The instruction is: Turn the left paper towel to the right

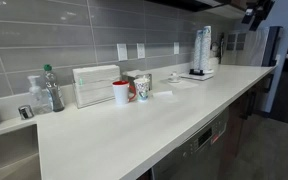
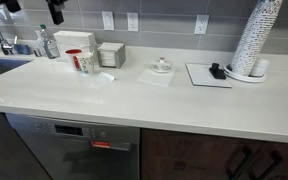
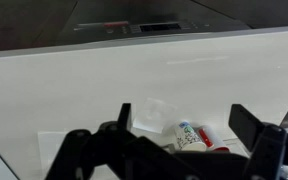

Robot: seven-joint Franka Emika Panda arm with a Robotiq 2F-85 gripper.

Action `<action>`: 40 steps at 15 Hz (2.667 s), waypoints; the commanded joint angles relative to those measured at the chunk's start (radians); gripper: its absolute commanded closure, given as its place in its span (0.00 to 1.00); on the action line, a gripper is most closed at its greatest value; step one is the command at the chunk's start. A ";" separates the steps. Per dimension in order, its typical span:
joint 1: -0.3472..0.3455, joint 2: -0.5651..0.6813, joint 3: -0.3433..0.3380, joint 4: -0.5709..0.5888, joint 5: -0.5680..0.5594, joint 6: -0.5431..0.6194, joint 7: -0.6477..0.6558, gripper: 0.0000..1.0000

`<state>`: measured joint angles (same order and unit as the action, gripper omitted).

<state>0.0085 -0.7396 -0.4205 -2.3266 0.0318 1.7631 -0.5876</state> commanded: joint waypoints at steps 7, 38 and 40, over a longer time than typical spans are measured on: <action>-0.023 0.008 0.015 0.002 0.014 -0.002 -0.013 0.00; 0.055 0.769 0.324 0.135 0.000 0.764 -0.484 0.00; 0.035 0.808 0.339 0.147 -0.004 0.835 -0.525 0.00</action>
<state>0.0847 -0.0005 -0.1127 -2.2144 0.0246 2.5220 -1.0414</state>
